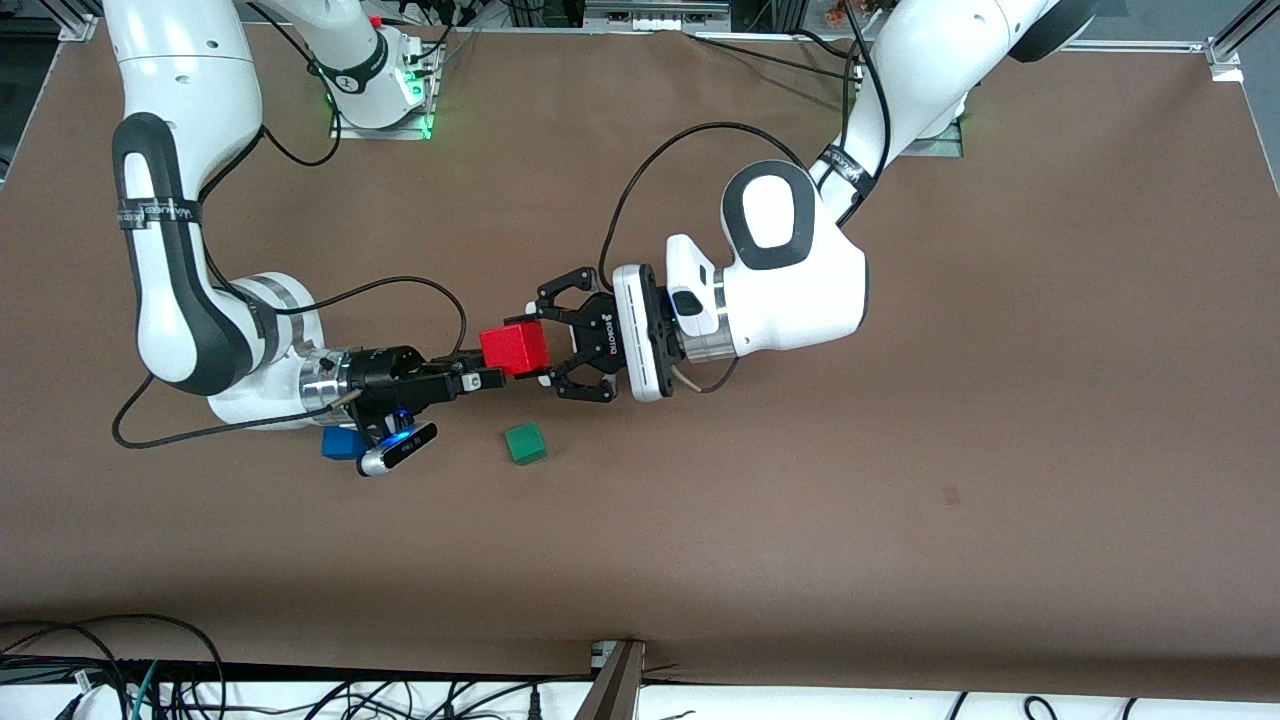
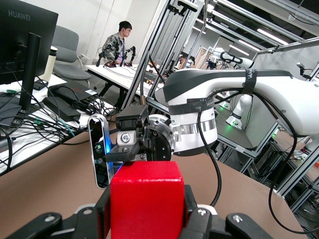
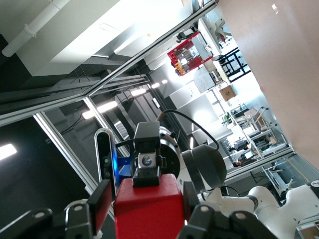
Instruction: Pass red block to right arm, stack on blue
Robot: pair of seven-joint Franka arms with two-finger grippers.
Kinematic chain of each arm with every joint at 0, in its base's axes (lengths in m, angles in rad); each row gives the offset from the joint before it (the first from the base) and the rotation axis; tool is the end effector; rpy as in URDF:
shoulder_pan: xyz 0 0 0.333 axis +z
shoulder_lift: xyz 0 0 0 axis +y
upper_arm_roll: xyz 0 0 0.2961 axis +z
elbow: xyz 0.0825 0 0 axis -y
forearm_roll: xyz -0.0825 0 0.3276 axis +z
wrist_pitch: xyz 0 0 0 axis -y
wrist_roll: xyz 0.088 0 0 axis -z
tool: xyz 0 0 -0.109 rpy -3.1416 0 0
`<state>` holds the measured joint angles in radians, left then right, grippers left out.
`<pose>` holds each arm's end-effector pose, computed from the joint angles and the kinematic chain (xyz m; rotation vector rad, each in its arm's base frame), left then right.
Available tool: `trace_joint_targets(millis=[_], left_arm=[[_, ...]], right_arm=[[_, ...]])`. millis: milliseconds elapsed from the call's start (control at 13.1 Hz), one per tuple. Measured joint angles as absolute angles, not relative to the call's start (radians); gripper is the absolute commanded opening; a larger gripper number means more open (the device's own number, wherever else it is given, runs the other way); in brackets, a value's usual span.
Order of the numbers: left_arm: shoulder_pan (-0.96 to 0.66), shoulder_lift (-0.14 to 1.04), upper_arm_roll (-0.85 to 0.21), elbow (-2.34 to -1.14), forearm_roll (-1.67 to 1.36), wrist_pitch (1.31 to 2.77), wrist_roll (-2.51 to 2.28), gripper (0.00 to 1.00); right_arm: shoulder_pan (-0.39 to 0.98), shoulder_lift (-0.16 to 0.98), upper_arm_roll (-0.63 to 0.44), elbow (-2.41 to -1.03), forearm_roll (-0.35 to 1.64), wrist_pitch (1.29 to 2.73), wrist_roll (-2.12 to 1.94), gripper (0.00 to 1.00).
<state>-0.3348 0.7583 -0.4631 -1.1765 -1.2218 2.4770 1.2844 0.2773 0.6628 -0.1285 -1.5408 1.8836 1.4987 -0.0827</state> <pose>0.5852 -0.4299 0.4368 1.6610 -0.9237 0.8513 0.6158 0.2234 0.3635 -1.3302 0.3348 0.4991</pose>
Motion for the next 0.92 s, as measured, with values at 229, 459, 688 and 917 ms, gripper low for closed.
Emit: trace_joint_targets(millis=[229,459,688,917], left_arm=[[-0.335,0.758,-0.463,-1.173,-1.223,2.478,1.28,0.0],[-0.336,0.758,-0.464,-1.172,-1.223,2.478,1.28,0.0],[-0.338,0.758,-0.464,-1.171,-1.223,2.478,1.28,0.0],[-0.346,0.762,-0.465,-1.164,-1.224,2.482,1.28,0.0]], right_arm=[[0.277,0.663,-0.13,-1.542,1.883,1.498,-0.085,0.39],[0.277,0.663,-0.133,-1.542,1.883,1.487,-0.085,0.31],[0.275,0.663,-0.133,-1.542,1.882,1.481,-0.085,0.29],[0.265,0.663,-0.133,-1.538,1.868,1.464,-0.085,0.28]])
